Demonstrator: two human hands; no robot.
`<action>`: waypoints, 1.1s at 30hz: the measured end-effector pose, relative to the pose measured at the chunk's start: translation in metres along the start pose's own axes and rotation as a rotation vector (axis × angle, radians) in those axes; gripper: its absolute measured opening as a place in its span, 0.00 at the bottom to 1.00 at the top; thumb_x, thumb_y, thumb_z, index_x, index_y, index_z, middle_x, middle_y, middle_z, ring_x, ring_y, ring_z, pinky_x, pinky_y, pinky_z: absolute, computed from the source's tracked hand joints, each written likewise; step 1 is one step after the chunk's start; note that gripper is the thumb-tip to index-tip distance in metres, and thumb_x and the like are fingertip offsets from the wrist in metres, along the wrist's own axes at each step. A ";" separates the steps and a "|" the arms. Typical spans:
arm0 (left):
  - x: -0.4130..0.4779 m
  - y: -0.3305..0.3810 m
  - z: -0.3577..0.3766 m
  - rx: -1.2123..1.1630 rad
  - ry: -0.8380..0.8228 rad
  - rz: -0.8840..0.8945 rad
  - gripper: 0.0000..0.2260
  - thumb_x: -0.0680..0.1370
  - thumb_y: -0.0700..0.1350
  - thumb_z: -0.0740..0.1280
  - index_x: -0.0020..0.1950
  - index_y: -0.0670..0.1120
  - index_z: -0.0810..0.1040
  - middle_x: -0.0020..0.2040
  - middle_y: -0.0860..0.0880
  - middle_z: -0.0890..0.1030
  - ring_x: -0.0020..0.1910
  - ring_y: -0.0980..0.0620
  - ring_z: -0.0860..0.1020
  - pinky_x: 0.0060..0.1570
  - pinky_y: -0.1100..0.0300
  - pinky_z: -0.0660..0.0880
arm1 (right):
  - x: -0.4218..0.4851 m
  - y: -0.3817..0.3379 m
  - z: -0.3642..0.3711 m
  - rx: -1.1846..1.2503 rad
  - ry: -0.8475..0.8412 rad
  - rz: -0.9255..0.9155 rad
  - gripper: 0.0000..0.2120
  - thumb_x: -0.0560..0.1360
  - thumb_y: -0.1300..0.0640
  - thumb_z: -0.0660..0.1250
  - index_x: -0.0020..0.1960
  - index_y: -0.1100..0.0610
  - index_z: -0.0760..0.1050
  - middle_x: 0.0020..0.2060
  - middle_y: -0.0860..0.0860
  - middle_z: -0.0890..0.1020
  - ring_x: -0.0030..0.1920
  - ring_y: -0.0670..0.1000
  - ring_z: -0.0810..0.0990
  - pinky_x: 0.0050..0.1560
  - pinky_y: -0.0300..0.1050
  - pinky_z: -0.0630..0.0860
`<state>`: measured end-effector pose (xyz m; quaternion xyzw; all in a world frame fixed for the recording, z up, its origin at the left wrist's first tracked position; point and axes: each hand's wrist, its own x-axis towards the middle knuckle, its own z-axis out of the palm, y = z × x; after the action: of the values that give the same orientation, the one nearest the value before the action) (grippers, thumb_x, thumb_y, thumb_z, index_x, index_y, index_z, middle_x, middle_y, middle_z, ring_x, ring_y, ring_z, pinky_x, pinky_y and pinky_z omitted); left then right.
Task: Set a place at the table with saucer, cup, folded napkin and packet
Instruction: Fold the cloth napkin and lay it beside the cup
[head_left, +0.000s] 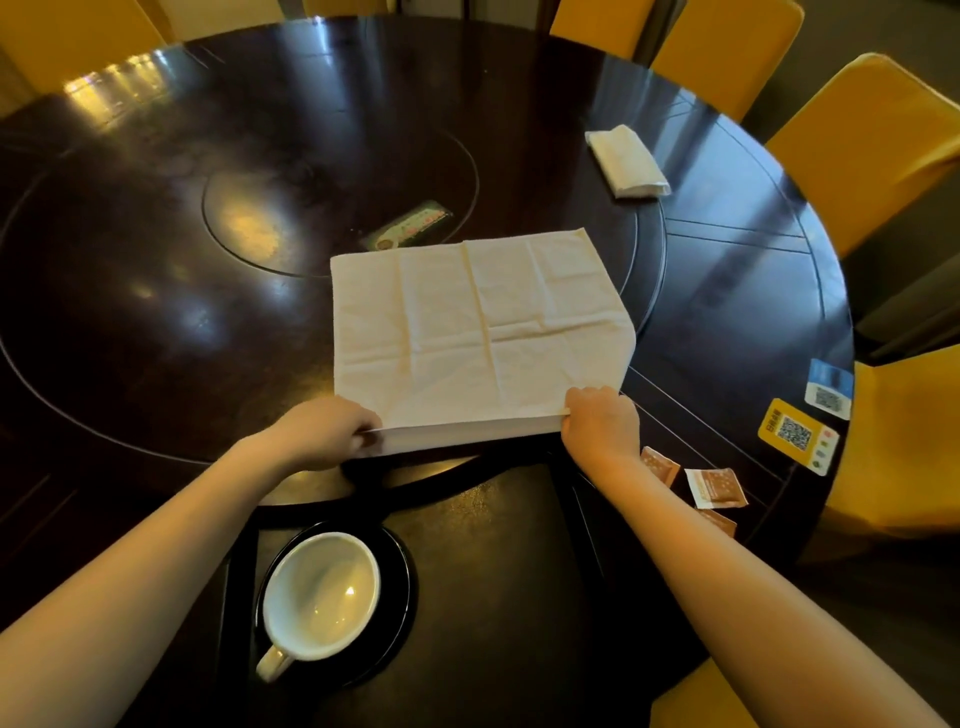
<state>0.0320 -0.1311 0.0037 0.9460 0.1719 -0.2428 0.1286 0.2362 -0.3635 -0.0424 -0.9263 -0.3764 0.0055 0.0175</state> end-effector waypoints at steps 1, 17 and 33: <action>-0.003 -0.004 -0.002 -0.007 -0.002 -0.021 0.08 0.76 0.43 0.61 0.50 0.50 0.80 0.48 0.51 0.82 0.48 0.50 0.77 0.47 0.55 0.74 | 0.001 0.000 -0.001 -0.018 -0.001 -0.003 0.07 0.75 0.61 0.58 0.41 0.58 0.74 0.37 0.54 0.79 0.36 0.54 0.70 0.38 0.46 0.64; -0.035 -0.007 -0.014 -0.305 0.459 -0.354 0.15 0.74 0.38 0.58 0.53 0.51 0.81 0.52 0.48 0.83 0.50 0.43 0.78 0.47 0.52 0.75 | 0.007 -0.003 -0.054 0.261 0.298 0.020 0.10 0.77 0.62 0.56 0.46 0.63 0.75 0.37 0.59 0.79 0.36 0.61 0.77 0.35 0.51 0.74; -0.068 0.022 -0.096 -0.436 0.709 -0.224 0.05 0.76 0.45 0.68 0.43 0.47 0.82 0.39 0.48 0.83 0.45 0.46 0.78 0.38 0.65 0.66 | 0.045 -0.007 -0.148 0.642 0.366 0.144 0.13 0.79 0.49 0.56 0.43 0.56 0.72 0.35 0.52 0.75 0.39 0.57 0.75 0.38 0.47 0.67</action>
<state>0.0250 -0.1378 0.1230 0.8972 0.3542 0.1267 0.2315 0.2674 -0.3315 0.1054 -0.8832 -0.2802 -0.0412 0.3738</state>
